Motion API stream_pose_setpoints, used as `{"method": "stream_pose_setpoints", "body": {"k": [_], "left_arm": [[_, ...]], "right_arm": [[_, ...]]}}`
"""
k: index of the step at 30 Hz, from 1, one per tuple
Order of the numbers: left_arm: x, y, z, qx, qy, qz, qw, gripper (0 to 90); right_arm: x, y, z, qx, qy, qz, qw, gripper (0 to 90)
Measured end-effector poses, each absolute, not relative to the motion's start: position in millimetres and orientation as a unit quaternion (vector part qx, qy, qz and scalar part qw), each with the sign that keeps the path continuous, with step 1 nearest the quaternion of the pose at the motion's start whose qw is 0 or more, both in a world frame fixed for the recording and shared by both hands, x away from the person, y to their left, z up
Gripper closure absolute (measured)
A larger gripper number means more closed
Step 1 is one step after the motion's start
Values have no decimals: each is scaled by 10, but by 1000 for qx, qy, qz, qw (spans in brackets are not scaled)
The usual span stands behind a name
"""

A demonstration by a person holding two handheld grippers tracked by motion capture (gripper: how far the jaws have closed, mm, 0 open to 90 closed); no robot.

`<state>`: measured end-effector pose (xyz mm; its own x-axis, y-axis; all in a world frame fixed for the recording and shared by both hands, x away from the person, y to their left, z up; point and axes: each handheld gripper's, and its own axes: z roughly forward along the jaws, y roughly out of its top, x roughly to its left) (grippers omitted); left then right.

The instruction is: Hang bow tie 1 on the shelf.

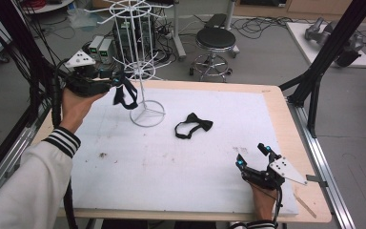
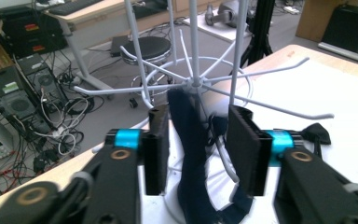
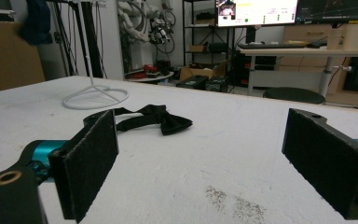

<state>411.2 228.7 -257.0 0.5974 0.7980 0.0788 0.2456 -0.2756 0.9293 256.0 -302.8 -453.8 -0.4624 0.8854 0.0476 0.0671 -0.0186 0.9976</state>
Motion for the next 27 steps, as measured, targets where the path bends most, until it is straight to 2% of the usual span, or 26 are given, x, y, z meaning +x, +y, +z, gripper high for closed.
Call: {"method": "stream_pose_setpoints", "body": {"k": [3, 6, 10, 17, 27], "left_arm": [[4100, 2283, -2568, 747, 348, 283, 491, 486], [4059, 2284, -2544, 742, 339, 286, 503, 368], [3988, 2300, -2513, 743, 326, 290, 508, 287], [3770, 2366, -2563, 733, 301, 281, 541, 250], [3424, 2476, -2784, 720, 267, 281, 576, 242]], "right_arm": [[2559, -3027, -4538, 389, 612, 598, 342, 99], [2559, -3028, -4538, 390, 611, 598, 341, 99], [2559, -3023, -4538, 390, 611, 597, 343, 99], [2558, -3022, -4537, 389, 611, 597, 345, 99], [2555, -3022, -4538, 389, 611, 598, 344, 99]]}}
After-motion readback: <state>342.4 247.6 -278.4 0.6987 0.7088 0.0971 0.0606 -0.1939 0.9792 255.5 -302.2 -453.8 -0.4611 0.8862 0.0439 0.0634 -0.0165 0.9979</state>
